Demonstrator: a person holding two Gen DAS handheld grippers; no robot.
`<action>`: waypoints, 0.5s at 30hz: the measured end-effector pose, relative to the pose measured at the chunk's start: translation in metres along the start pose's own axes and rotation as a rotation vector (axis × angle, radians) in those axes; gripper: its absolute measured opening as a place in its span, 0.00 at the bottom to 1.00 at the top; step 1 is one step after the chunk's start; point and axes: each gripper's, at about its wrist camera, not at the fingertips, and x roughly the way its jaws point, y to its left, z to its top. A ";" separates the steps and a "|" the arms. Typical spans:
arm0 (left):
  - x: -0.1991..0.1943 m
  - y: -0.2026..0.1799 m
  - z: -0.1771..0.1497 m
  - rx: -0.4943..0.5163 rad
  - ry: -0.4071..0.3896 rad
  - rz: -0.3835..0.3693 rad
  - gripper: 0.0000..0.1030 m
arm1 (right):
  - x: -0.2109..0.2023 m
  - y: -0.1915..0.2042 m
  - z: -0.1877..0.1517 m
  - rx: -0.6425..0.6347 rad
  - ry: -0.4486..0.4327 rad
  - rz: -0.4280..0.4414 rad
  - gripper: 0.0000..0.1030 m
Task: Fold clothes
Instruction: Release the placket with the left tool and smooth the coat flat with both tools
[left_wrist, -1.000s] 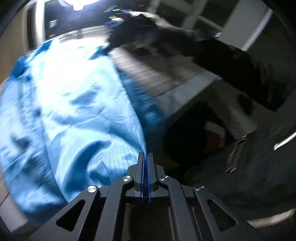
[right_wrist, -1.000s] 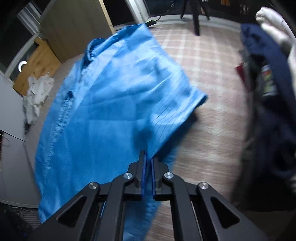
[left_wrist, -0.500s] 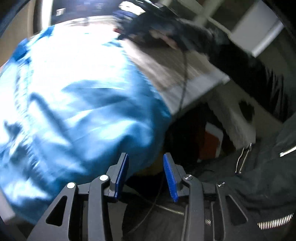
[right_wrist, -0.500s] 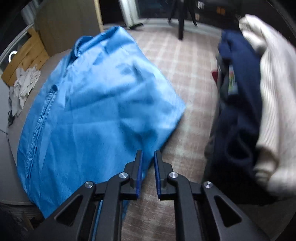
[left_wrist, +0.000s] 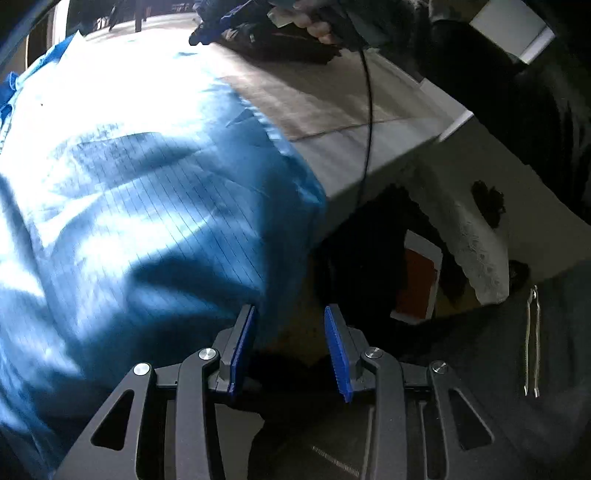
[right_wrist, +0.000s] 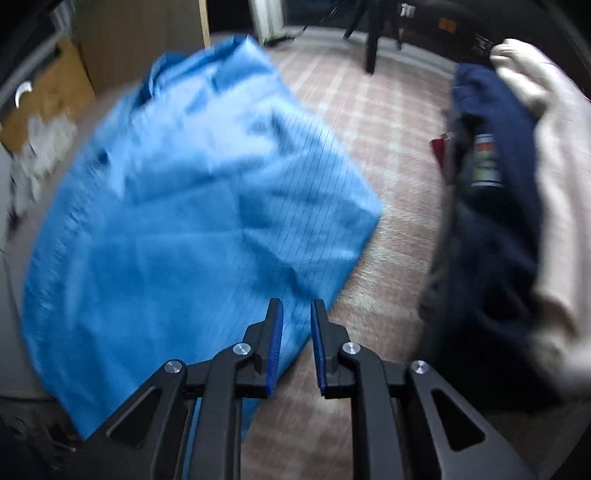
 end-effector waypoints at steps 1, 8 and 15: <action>-0.009 0.006 -0.004 -0.036 -0.020 0.013 0.36 | -0.006 0.004 -0.002 -0.004 -0.020 0.009 0.19; -0.078 0.074 -0.047 -0.355 -0.174 0.140 0.36 | 0.020 0.082 -0.029 -0.157 0.017 0.093 0.33; -0.091 0.093 -0.080 -0.440 -0.219 0.141 0.38 | 0.002 0.127 -0.075 -0.408 0.081 -0.120 0.34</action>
